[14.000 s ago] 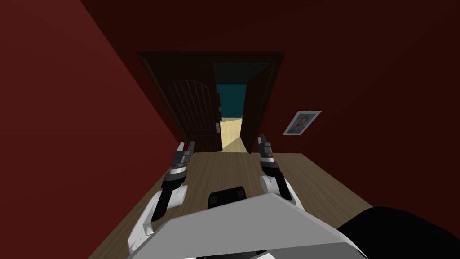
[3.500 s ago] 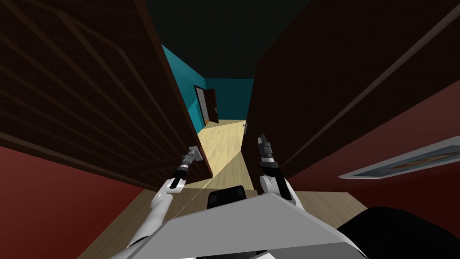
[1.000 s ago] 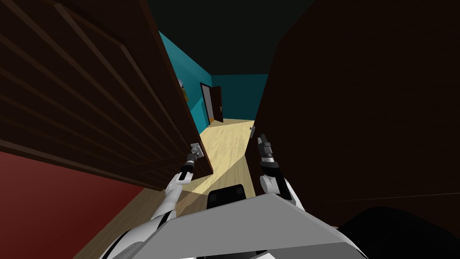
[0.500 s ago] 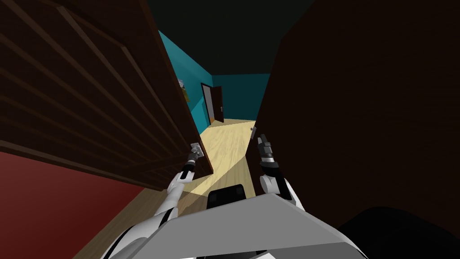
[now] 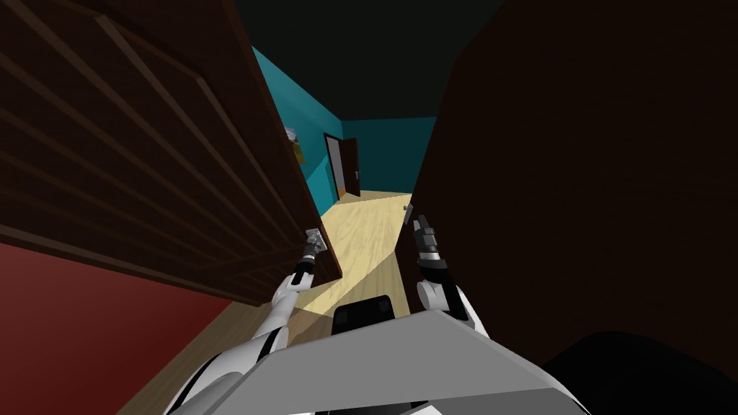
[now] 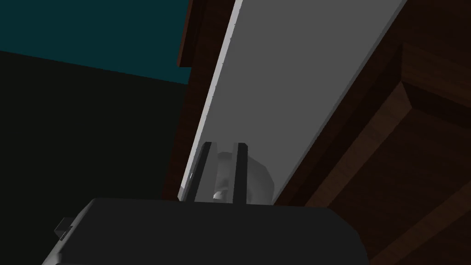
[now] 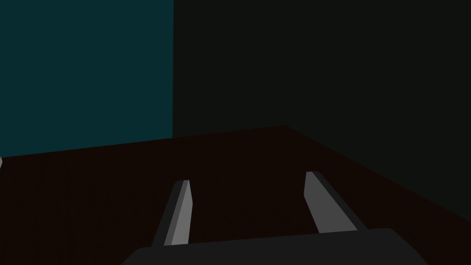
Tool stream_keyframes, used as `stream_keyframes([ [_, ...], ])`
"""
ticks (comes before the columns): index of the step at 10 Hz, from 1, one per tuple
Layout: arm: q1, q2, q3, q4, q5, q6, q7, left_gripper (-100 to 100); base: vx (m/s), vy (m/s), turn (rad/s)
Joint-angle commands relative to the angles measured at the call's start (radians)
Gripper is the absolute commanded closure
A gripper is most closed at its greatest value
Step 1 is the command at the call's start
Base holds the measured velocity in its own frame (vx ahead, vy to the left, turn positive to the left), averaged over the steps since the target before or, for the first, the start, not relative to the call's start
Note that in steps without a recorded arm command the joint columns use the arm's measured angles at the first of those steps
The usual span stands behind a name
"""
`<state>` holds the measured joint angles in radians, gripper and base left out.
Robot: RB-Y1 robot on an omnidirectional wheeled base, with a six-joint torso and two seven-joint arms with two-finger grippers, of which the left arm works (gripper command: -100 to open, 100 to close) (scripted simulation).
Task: Push the door open
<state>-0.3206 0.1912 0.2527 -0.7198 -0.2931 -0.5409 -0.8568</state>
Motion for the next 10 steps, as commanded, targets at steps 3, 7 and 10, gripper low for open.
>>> stream_keyframes([
  [3,-0.006,0.019,0.012,-0.035,0.016,0.011,0.059,100,0.032,-0.015,0.018],
  [7,-0.017,-0.033,-0.010,-0.014,0.073,0.024,0.160,-100,-0.070,0.030,0.010],
  [10,-0.039,-0.056,-0.011,-0.003,0.122,0.031,0.243,-100,-0.091,0.029,0.011],
])
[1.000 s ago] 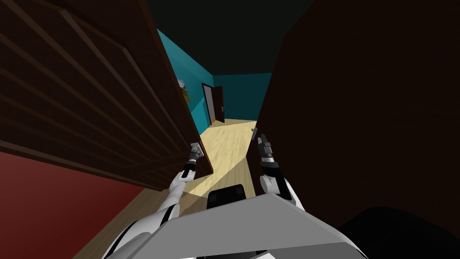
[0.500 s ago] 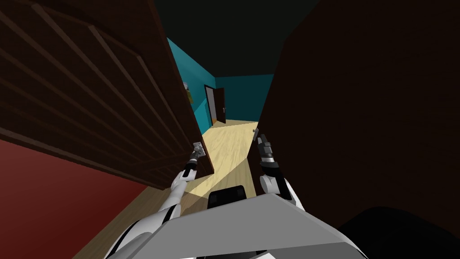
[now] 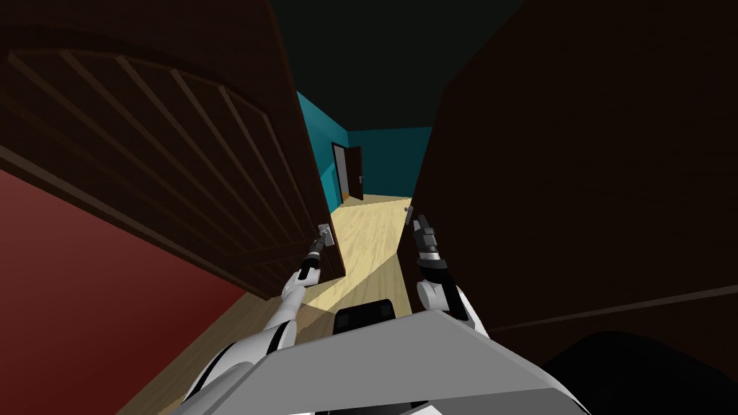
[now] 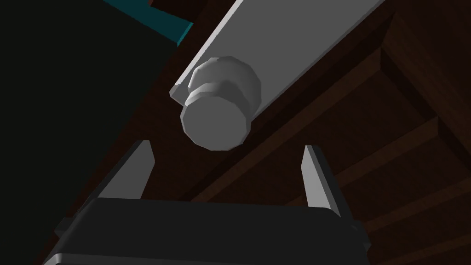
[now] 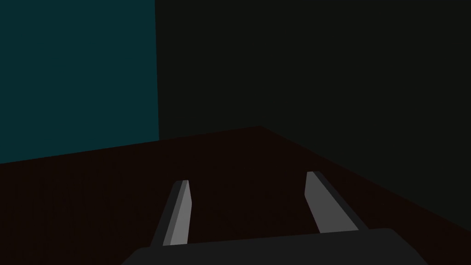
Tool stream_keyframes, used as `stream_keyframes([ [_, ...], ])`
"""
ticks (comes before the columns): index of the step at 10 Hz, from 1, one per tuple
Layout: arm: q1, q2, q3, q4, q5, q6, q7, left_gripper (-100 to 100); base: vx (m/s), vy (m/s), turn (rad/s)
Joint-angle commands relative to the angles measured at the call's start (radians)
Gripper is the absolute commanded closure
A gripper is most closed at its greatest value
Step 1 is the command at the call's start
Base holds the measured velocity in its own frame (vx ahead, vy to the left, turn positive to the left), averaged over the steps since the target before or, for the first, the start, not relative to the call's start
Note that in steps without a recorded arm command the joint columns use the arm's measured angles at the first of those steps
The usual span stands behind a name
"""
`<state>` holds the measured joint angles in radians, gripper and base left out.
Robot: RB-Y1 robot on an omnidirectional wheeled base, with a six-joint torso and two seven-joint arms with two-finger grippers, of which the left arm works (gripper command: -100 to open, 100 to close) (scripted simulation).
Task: Push the door open
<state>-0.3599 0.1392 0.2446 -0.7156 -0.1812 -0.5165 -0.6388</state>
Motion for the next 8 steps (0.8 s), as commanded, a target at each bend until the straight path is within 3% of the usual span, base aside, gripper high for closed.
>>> stream_keyframes([
  [1,-0.008,-0.012,-0.003,-0.003,0.029,0.010,0.050,-100,-0.074,0.028,0.012],
  [2,-0.008,-0.012,-0.003,-0.003,0.029,0.010,0.055,-100,-0.053,0.018,0.000],
  [6,-0.043,-0.050,-0.005,0.013,0.105,0.022,0.174,-100,-0.075,0.031,0.012],
  [7,-0.043,-0.050,-0.005,0.013,0.105,0.022,0.181,-100,-0.069,0.026,0.001],
  [8,-0.052,-0.060,-0.006,0.017,0.124,0.025,0.212,-100,-0.069,0.013,0.009],
])
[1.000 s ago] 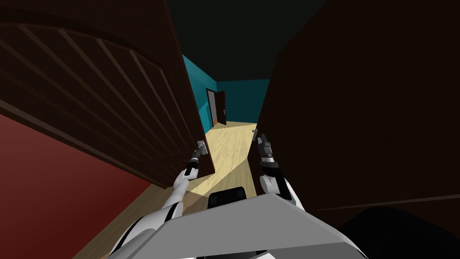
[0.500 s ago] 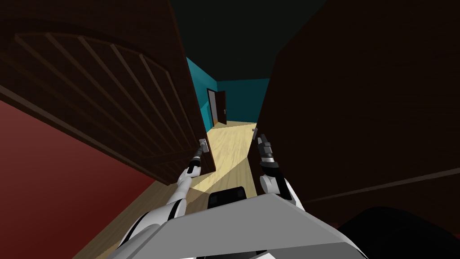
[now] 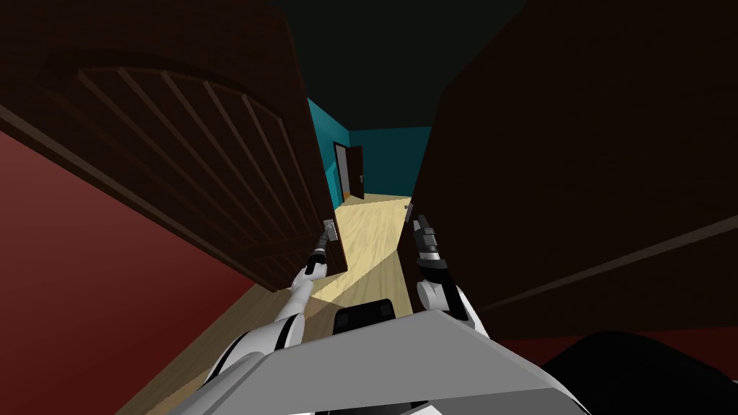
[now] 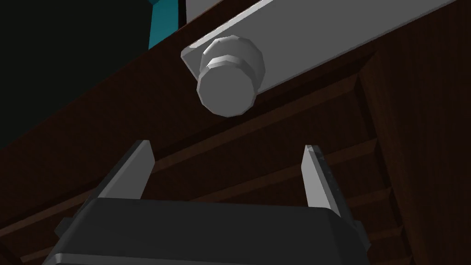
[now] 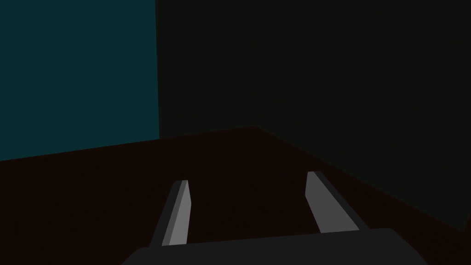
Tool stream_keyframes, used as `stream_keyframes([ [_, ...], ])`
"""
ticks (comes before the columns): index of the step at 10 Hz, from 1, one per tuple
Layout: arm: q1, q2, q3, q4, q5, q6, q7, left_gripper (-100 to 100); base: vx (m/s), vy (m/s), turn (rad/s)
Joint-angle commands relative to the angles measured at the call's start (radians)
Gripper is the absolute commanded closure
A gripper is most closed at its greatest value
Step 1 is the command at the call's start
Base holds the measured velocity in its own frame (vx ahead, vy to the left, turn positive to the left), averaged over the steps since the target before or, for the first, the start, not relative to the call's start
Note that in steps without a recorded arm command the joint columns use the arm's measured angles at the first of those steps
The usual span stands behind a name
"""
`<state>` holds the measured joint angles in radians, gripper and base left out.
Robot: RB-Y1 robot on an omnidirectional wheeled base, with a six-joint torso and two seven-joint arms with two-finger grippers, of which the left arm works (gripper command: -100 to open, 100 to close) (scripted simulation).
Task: Push the door open
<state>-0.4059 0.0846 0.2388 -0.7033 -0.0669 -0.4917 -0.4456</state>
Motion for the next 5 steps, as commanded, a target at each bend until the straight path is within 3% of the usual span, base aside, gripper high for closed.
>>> stream_keyframes([
  [1,-0.014,-0.015,0.000,0.009,0.029,0.003,0.050,-100,-0.070,0.020,0.016],
  [5,-0.045,-0.055,-0.002,0.024,0.097,0.014,0.163,-100,-0.089,0.031,0.012],
])
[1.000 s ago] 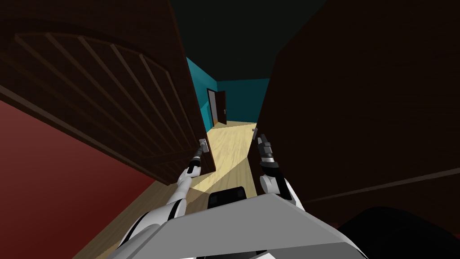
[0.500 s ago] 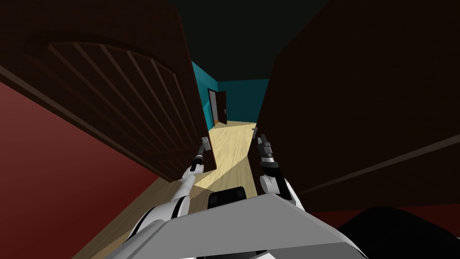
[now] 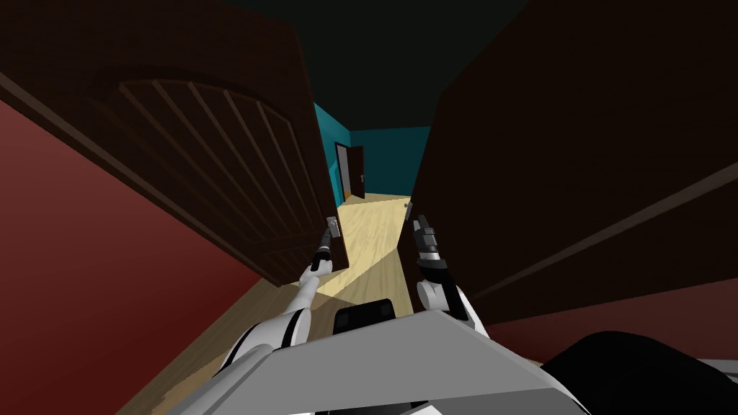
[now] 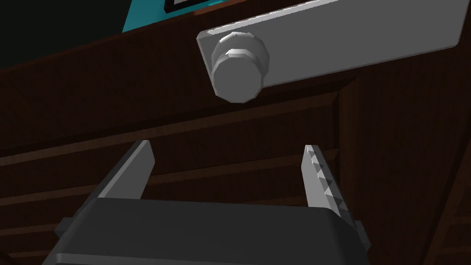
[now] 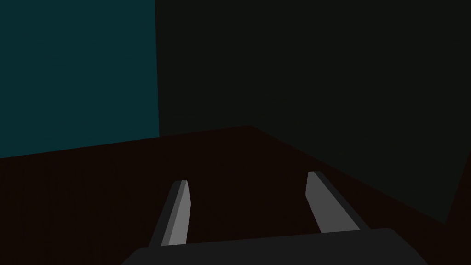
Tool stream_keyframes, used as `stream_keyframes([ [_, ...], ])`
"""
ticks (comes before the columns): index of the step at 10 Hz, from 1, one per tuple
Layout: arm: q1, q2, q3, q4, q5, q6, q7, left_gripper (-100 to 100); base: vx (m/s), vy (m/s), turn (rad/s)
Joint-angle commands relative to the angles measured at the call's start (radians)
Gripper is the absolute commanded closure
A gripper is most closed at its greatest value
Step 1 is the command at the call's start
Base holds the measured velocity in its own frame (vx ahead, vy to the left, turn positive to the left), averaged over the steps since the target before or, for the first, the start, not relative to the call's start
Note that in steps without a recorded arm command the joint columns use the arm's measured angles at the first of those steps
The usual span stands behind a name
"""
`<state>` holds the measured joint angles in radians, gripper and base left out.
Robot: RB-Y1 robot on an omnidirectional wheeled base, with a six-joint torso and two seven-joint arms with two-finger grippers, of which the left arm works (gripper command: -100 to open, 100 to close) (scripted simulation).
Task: Push the door open
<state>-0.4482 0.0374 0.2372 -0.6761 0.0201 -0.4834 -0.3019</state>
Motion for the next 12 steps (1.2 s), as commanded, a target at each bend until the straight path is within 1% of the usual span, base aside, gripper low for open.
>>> stream_keyframes([
  [1,-0.009,-0.016,-0.001,-0.001,0.025,0.008,0.043,-100,-0.085,0.033,0.007],
  [5,-0.032,-0.050,-0.002,0.010,0.074,0.016,0.123,-100,-0.068,0.031,0.008],
  [6,-0.036,-0.044,0.001,0.023,0.066,0.007,0.107,-100,-0.027,0.011,-0.002],
  [7,-0.037,-0.015,0.004,0.026,0.069,0.005,0.111,-100,0.093,0.016,-0.029],
  [8,-0.037,-0.015,0.004,0.026,0.069,0.005,0.111,-100,0.152,0.020,-0.018],
  [10,-0.038,-0.003,0.007,0.027,0.070,0.004,0.111,-100,0.169,0.018,-0.017],
  [12,-0.038,-0.003,0.010,0.029,0.071,0.003,0.111,-100,0.223,0.016,-0.021],
])
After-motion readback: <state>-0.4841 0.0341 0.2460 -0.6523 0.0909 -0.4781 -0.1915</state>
